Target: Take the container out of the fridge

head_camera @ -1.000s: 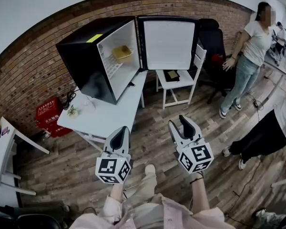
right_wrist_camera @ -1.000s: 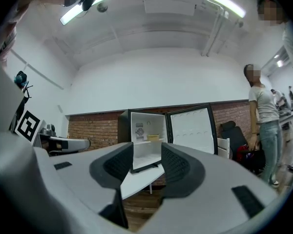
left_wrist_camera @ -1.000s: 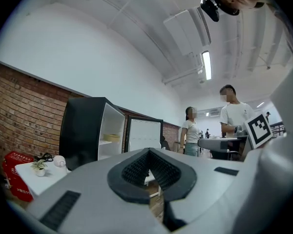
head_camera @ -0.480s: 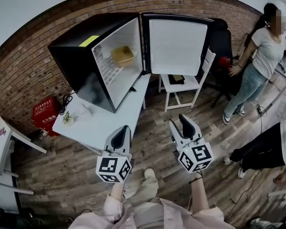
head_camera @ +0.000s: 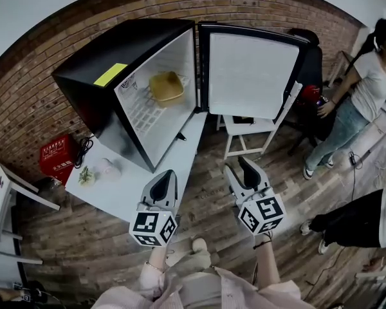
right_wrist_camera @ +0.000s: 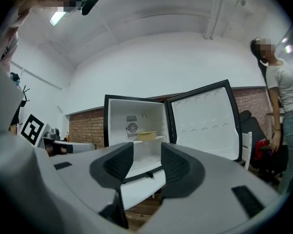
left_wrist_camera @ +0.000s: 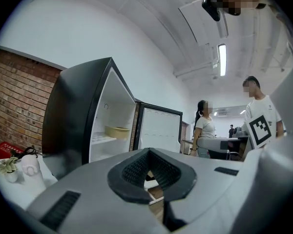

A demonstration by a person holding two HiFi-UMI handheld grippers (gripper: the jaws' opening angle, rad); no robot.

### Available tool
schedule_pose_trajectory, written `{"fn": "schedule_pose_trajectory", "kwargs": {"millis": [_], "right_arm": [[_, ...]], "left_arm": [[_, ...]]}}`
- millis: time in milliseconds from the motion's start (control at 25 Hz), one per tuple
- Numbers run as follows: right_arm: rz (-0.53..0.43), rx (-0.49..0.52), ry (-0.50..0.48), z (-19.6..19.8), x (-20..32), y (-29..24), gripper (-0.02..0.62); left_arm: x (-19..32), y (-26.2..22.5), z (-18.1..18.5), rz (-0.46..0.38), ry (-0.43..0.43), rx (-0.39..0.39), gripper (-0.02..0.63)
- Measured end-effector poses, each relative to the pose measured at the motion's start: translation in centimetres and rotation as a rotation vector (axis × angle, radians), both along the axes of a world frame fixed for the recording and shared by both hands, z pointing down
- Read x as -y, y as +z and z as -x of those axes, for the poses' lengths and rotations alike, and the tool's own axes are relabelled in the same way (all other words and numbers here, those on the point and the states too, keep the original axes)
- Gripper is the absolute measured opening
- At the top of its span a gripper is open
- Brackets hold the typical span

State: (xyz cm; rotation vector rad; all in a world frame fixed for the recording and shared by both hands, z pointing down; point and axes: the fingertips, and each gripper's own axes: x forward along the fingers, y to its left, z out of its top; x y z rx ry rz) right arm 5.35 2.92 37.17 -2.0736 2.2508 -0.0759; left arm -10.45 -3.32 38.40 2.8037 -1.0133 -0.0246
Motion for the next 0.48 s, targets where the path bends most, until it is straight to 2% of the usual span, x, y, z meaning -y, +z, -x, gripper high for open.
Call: {"fn": "schedule_pose_trajectory", "kwargs": {"millis": [240,480], "right_arm": [[0.006,-0.011,-0.023,-1.1,3.4,-0.2,0.161],[0.013,-0.028,-0.054,-1.2,5.3,0.1,0.160]], "left_arm": [[3.5,-0.2,-1.2,0.010,-0.016,-0.019,-0.008],[4.9,0.1,-2.1,0.019,-0.011,-0.020,-0.008]]}}
